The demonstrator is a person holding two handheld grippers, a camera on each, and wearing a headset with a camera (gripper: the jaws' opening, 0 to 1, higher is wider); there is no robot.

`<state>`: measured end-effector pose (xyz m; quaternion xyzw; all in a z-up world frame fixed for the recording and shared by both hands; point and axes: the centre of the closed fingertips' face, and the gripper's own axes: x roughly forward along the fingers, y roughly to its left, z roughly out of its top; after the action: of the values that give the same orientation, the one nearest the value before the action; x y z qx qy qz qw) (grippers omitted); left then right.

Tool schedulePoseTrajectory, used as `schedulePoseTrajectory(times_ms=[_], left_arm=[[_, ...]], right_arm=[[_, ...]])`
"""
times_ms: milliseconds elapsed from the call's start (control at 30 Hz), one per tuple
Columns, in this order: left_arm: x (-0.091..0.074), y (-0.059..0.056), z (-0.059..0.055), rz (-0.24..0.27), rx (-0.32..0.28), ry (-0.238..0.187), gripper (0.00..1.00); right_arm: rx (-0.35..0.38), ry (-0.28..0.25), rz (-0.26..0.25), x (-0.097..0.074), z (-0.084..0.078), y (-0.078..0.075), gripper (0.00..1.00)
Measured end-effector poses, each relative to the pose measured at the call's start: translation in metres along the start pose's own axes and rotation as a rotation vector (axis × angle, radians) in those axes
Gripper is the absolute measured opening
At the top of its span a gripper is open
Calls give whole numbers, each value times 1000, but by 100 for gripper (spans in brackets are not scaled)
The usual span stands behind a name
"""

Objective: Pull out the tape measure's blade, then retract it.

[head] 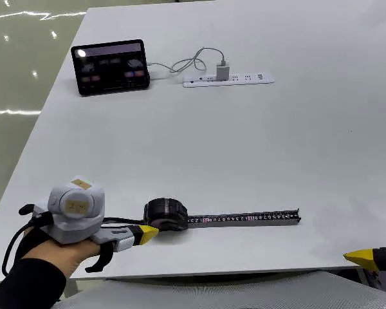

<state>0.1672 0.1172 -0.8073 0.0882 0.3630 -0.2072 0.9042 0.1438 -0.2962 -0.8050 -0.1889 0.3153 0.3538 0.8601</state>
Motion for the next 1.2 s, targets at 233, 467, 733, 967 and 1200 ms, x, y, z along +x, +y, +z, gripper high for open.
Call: schedulePoseTrajectory(times_ms=[233,467,733,967,1200], left_arm=[[11,-7,13,37,-80,-35,97],[28,-26,9,33,-124,-12,97],[44,-43,1,29,-184,45,91],[53,-51,-1,45,-190,22,93],[61,-46,-4,70,-151,36,100]], right_arm=[[-52,15,56,9,15,11,100],[-104,22,106,20,28,21,100],[-182,54,147,36,35,26,100],[-239,146,234,59,25,34,100],[-304,199,303,85,20,43,100]])
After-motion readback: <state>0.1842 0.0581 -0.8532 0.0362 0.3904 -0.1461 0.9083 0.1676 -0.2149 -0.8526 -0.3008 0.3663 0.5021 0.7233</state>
